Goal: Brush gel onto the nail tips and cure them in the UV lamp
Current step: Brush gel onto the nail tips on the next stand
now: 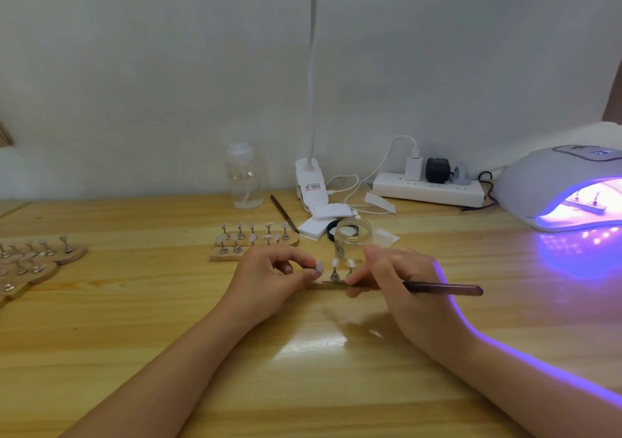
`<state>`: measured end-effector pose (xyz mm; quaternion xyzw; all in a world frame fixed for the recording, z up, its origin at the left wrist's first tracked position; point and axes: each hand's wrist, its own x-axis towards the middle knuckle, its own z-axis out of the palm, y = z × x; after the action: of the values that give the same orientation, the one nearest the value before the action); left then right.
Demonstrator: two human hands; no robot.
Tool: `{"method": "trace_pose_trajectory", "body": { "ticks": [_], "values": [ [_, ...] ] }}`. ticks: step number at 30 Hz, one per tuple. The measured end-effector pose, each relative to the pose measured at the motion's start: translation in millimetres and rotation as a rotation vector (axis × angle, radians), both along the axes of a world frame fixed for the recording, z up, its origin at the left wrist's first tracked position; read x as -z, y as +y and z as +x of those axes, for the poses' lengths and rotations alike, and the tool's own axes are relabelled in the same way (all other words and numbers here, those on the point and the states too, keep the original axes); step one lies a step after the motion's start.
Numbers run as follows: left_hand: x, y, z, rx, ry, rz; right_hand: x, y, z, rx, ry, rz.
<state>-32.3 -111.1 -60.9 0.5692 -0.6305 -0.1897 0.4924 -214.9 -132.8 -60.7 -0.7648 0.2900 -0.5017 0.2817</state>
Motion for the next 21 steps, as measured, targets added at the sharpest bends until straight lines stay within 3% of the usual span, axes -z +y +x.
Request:
{"method": "trace_pose_trajectory", "body": {
  "ticks": [11,15,19,21],
  "values": [
    [-1.1,1.1,-0.3,0.013,-0.012,0.003,-0.3,-2.3,0.5,0.047,0.104,-0.048],
    [-2.8,3.0,-1.7,0.005,-0.003,0.005,0.0,0.7,1.3,0.000,-0.004,0.004],
    [-2.6,2.7,-1.1,0.000,-0.010,0.010,-1.4,-1.9,0.8,0.028,0.079,-0.060],
    [-2.5,3.1,-1.3,-0.004,-0.008,0.015,-0.3,-0.9,1.6,-0.028,0.020,-0.001]
  ]
}}
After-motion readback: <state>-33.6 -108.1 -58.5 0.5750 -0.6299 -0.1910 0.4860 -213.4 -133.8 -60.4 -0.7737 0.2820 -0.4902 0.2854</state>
